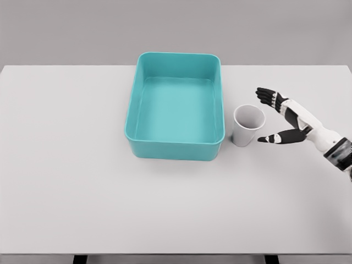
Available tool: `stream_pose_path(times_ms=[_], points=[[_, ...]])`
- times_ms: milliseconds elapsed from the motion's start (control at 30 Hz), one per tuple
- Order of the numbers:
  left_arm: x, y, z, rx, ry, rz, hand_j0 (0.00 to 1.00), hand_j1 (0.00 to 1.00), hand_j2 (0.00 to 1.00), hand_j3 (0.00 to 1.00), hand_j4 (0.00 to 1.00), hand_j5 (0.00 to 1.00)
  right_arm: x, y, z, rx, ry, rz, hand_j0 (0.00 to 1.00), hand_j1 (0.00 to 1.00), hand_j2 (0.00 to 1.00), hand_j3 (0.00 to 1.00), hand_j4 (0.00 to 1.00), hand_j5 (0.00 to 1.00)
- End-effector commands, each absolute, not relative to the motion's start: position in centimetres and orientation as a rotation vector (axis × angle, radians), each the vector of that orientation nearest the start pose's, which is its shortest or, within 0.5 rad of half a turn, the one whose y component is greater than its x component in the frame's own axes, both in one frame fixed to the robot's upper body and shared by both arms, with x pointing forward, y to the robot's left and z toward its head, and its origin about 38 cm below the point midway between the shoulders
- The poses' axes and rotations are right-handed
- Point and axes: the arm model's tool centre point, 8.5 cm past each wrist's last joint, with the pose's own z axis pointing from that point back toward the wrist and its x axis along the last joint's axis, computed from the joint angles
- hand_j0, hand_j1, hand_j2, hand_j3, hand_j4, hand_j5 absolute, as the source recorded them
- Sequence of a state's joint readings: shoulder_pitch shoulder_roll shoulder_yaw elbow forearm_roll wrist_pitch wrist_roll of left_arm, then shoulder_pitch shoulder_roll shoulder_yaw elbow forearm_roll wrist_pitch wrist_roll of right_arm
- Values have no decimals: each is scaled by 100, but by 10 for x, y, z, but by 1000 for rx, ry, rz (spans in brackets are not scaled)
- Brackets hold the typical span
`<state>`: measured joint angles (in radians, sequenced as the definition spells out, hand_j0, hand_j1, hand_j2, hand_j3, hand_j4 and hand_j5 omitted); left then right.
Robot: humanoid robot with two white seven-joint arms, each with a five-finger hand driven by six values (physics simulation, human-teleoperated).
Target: Put the paper cup into the basket with your right arm
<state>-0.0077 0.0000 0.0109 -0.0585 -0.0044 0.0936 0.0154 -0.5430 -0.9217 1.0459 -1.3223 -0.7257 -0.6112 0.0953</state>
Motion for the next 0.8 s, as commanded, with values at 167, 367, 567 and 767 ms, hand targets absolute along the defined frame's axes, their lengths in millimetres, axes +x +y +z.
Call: stream_pose_path(times_ms=[167,367,567,767], points=[[15,273,-262,103,27,7,100,100,100,100,100,100,401,-337,120,240,-1655,795,100,100,100,100,100,100],[15,273,-262,101,27,7,100,100,100,100,100,100,400,-331,120,256,-1658,798,100,100,100,100,100,100],[15,273,-262,103,27,7,100,100,100,100,100,100,401,-323,117,275,-1664,791,100,100,100,100,100,100],[15,273,-262,103,27,7,100,100,100,100,100,100,402,-318,115,287,-1666,788,100,100,100,100,100,100]])
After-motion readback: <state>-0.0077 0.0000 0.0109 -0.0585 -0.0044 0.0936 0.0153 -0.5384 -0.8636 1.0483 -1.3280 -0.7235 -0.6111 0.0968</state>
